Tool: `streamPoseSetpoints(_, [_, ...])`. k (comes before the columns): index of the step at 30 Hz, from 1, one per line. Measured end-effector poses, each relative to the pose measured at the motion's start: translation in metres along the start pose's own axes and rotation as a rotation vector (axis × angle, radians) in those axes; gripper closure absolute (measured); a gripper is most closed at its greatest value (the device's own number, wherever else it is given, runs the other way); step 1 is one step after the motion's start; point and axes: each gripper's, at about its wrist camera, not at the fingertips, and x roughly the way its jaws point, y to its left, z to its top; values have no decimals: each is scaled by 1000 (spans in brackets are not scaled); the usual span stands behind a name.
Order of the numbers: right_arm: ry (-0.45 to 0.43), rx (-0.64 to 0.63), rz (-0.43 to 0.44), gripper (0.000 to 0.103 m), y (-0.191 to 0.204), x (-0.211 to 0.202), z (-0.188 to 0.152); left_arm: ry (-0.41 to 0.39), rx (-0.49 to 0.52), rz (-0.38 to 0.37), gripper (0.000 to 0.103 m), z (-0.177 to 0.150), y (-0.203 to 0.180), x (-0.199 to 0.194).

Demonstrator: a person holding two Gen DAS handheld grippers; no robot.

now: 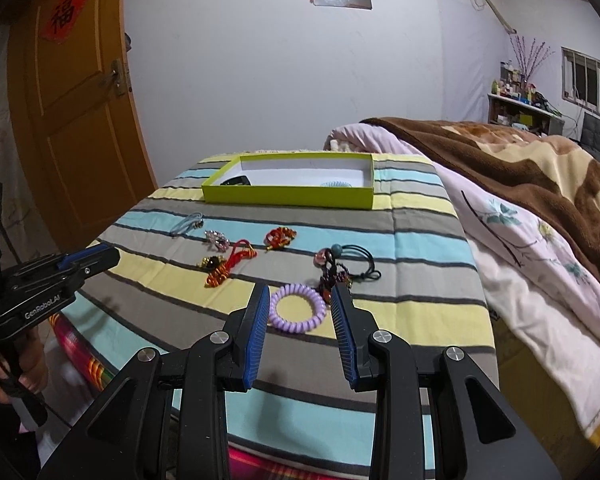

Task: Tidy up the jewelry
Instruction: 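Move both tools back toward the remaining jewelry, then grasp the red knot tassel with the left tool while the right tool grasps the dark bead bracelet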

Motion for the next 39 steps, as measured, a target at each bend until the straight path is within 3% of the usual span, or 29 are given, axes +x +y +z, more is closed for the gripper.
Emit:
streamPoseSetpoints(10, [32, 24, -7, 70, -7, 17, -1, 23, 13, -26, 77, -1, -7, 10])
streamPoseSetpoints(25, [104, 80, -15, 70, -27, 64, 6, 120, 70, -141, 76, 4, -38, 57])
streamPoseSetpoints(39, [201, 110, 5, 70, -34, 101, 11, 238, 58, -127, 76, 4, -45, 99])
